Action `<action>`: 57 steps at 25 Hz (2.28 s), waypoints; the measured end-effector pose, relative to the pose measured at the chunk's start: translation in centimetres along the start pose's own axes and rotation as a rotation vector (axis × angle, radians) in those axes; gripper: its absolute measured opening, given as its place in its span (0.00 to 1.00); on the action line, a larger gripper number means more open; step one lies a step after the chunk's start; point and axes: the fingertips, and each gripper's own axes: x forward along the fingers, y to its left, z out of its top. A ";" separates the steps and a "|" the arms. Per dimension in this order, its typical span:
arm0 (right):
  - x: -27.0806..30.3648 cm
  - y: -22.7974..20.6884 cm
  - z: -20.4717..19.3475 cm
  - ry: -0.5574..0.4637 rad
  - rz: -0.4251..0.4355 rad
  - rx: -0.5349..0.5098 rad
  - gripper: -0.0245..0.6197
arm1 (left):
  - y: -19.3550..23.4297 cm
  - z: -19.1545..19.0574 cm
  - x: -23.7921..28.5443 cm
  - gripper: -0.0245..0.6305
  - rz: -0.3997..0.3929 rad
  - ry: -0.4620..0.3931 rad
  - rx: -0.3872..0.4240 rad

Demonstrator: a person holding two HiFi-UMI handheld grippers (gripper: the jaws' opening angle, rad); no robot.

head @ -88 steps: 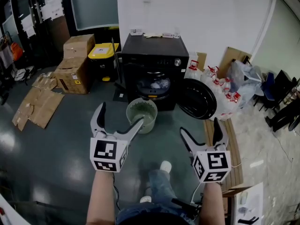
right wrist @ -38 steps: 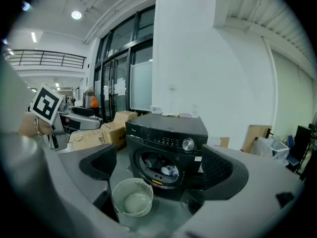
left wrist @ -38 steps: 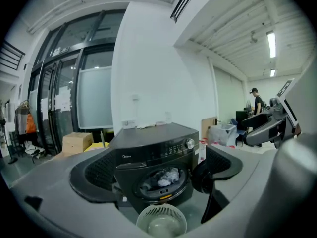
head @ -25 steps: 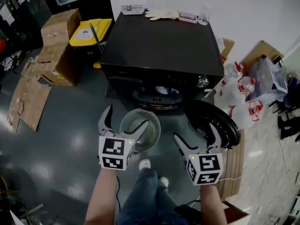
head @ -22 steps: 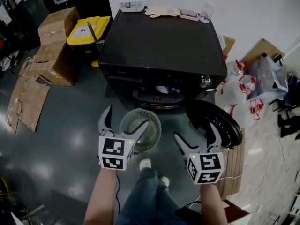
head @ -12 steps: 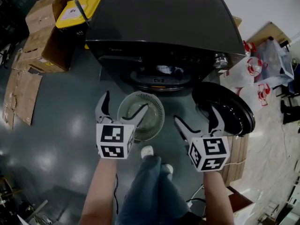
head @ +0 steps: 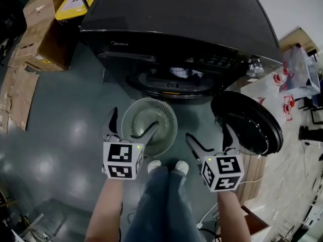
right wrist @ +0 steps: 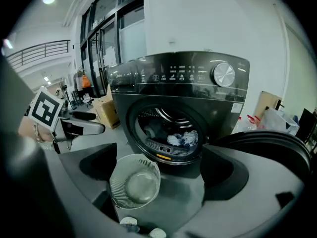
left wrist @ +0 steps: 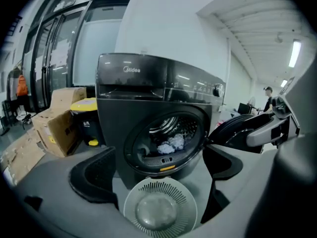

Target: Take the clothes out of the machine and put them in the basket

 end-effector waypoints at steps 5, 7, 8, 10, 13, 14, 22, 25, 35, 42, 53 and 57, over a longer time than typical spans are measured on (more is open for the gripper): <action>2.9 0.0 -2.4 0.020 0.013 -0.026 0.86 | 1.0 -2.6 1.8 0.90 0.068 -0.007 -0.015; 4.0 0.2 -3.7 0.032 0.017 -0.026 0.86 | 0.7 -3.9 2.5 0.90 0.070 0.002 -0.013; 4.5 0.3 -4.4 0.034 0.024 -0.022 0.86 | 0.5 -4.6 2.9 0.90 0.065 0.007 -0.012; 5.7 0.5 -5.5 0.032 0.041 -0.018 0.86 | 0.0 -5.9 3.9 0.90 0.055 0.015 -0.013; 7.9 0.3 -7.3 0.038 0.055 -0.026 0.86 | -0.6 -7.5 5.8 0.90 0.046 0.025 -0.024; 8.7 0.2 -8.1 0.046 0.056 -0.028 0.86 | -0.7 -8.1 6.5 0.90 0.044 0.030 -0.028; 14.0 -1.3 -12.0 0.066 0.074 0.022 0.86 | -0.4 -12.8 11.3 0.90 0.054 0.115 -0.054; 16.0 -1.8 -11.9 0.049 0.100 0.067 0.86 | 0.1 -13.5 12.4 0.90 0.056 0.133 -0.060; 23.9 -4.4 -9.4 0.008 0.128 0.023 0.86 | 2.0 -12.1 16.4 0.90 0.109 0.129 -0.090; 29.6 -5.2 -8.9 0.018 0.109 -0.124 0.86 | 3.0 -12.2 18.7 0.90 0.150 0.135 -0.136; 37.5 -7.9 -6.3 0.028 0.016 -0.225 0.86 | 4.3 -14.6 21.9 0.90 0.188 0.161 -0.184; 40.1 -9.9 -6.3 0.103 -0.036 -0.281 0.86 | 4.7 -14.6 22.8 0.90 0.202 0.166 -0.199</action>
